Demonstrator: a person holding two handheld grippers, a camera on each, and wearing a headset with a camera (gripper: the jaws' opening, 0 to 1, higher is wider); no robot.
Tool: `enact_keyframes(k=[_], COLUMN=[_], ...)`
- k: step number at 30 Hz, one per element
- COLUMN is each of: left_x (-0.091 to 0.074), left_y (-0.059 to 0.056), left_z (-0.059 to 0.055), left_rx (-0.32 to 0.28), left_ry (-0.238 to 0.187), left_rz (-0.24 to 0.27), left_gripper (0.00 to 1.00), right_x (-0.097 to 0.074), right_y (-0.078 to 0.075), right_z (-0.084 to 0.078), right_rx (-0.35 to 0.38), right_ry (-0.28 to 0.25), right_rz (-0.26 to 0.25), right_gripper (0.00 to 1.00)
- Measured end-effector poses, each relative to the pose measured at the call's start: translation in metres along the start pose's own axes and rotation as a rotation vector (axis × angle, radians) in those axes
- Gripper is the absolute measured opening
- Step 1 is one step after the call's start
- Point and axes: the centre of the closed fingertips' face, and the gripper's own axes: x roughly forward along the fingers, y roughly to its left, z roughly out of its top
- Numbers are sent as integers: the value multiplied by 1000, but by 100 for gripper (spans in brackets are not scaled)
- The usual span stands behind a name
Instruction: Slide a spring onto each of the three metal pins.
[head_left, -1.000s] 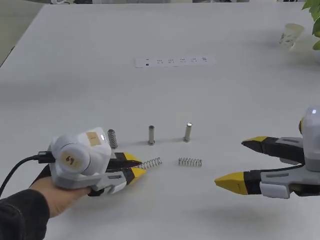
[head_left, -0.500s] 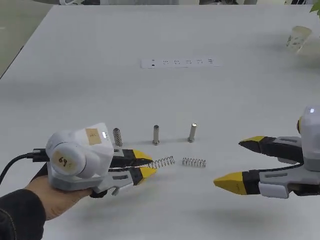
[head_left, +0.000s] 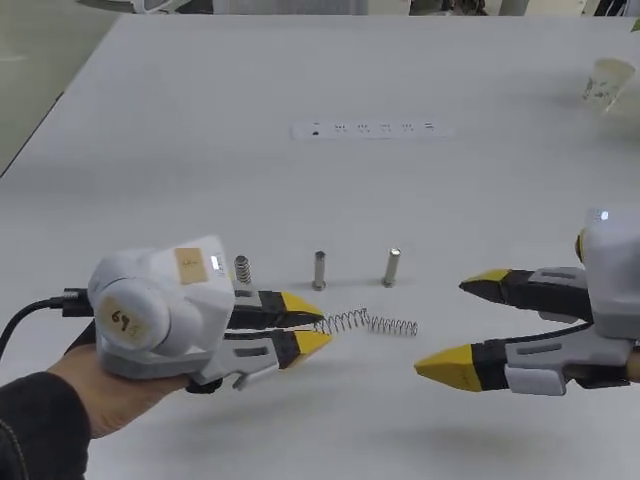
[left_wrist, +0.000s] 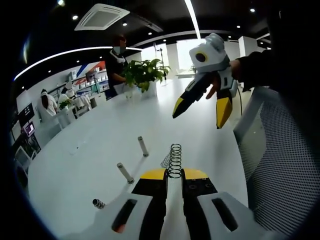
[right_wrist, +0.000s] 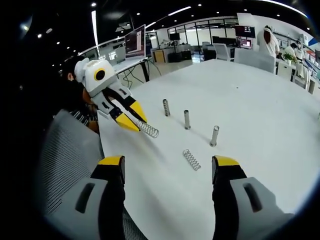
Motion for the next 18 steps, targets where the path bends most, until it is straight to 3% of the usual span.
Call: enact_keyframes(k=[9,18], left_x=[-1,-1], left_y=[-5,-8], left_z=[11,14], left_rx=[24,34], left_ry=[-19,-22], left_rz=[-10,-18], left_gripper=[7,7], right_x=[10,20], right_y=[8,12], right_z=[6,15], right_rx=[-31,-54], right_ry=[20,19], right_rz=[48,97], right_gripper=[65,56])
